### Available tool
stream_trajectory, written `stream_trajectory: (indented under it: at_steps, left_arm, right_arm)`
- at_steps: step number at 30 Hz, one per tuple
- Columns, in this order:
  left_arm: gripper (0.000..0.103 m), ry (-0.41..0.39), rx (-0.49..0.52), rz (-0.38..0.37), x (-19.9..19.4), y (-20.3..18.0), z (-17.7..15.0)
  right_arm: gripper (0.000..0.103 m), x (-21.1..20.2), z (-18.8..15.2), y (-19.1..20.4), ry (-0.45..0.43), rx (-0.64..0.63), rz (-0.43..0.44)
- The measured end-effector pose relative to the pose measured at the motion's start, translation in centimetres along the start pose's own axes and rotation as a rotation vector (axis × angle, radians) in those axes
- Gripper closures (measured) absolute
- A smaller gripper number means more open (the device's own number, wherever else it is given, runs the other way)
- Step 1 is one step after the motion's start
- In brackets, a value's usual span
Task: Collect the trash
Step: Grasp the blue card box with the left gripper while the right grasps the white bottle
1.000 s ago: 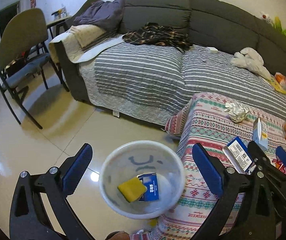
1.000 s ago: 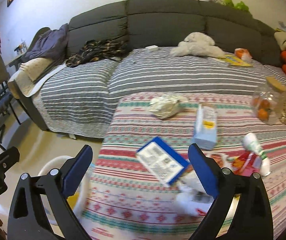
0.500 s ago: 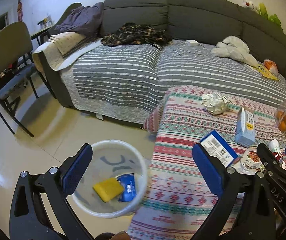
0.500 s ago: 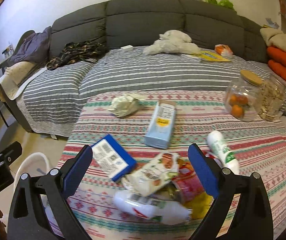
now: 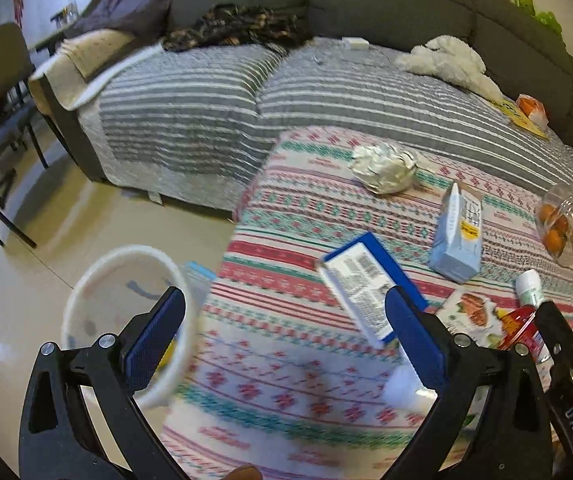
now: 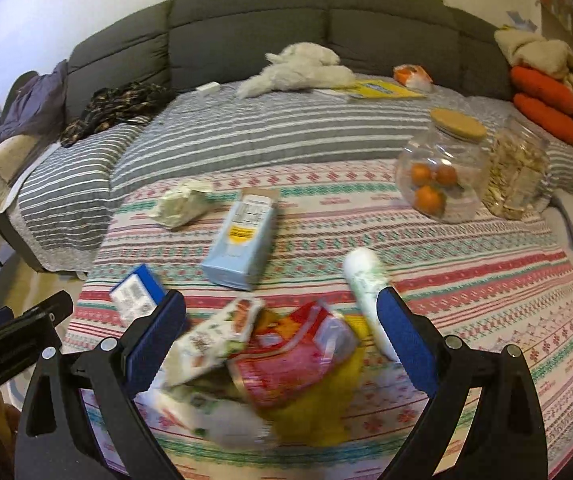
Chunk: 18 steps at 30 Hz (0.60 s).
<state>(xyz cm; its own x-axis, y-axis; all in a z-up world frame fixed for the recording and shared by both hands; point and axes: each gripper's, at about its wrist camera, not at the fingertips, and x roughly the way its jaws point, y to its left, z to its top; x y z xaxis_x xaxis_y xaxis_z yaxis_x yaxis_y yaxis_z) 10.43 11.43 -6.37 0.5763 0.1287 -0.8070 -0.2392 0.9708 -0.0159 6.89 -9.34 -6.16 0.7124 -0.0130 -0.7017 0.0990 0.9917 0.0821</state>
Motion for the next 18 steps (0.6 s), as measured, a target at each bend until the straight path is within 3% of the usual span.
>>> stream_trajectory:
  at_steps: [4,10,13,16,18]
  left_arm:
    - [0.007,0.064,-0.049,-0.032,2.2,-1.4,0.4]
    - [0.007,0.136,-0.166,-0.023,5.4,-2.6,1.4]
    - [0.007,0.198,-0.183,0.013,7.3,-3.2,1.6]
    - [0.007,0.292,-0.202,-0.030,9.5,-3.3,1.5]
    - [0.010,0.314,-0.160,-0.065,10.1,-3.7,1.4]
  right_arm:
    - [0.009,1.5,0.3,-3.3,0.059,0.041,-0.022]
    - [0.010,3.5,0.9,-8.3,0.151,0.124,-0.045]
    - [0.009,4.5,1.2,-9.9,0.205,0.156,-0.012]
    - [0.010,5.3,1.4,-10.7,0.236,0.146,-0.003]
    - [0.010,6.0,1.4,-10.6,0.257,0.112,0.004]
